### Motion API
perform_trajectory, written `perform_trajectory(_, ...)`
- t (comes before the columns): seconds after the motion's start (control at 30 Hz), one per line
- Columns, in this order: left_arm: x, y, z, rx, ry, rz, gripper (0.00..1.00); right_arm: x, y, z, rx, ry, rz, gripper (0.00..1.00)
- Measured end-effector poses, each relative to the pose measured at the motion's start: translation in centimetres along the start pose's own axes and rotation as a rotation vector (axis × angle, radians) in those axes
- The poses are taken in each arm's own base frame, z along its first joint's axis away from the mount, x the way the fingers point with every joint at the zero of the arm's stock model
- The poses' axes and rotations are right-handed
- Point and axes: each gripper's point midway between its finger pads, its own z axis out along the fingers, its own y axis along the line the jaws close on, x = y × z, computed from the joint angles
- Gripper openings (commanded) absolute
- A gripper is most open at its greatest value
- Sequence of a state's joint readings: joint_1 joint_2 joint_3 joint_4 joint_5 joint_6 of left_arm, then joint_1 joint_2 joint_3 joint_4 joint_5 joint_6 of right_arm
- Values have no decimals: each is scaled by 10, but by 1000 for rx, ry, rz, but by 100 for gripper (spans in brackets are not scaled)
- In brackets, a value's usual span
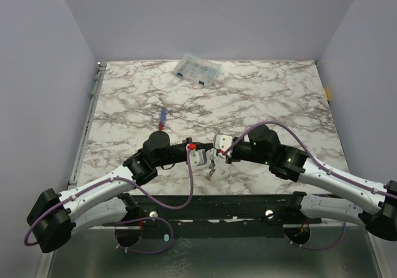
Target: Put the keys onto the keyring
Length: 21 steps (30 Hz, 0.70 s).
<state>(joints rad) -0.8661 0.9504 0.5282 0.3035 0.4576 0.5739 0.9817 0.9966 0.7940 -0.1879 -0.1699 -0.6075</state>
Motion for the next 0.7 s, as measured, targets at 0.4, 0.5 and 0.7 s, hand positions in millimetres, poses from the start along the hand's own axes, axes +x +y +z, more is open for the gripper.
perform_trajectory(0.4, -22, 10, -5, -34, -68, 52, 41, 2, -1, -20, 104, -100, -44, 0)
perform_trajectory(0.5, -35, 15, -7, -52, -113, 74, 40, -6, -3, -31, 149, -175, -56, 0)
perform_trajectory(0.7, -46, 9, -7, -15, -164, 84, 40, -25, 2, -45, 180, -334, -72, 0)
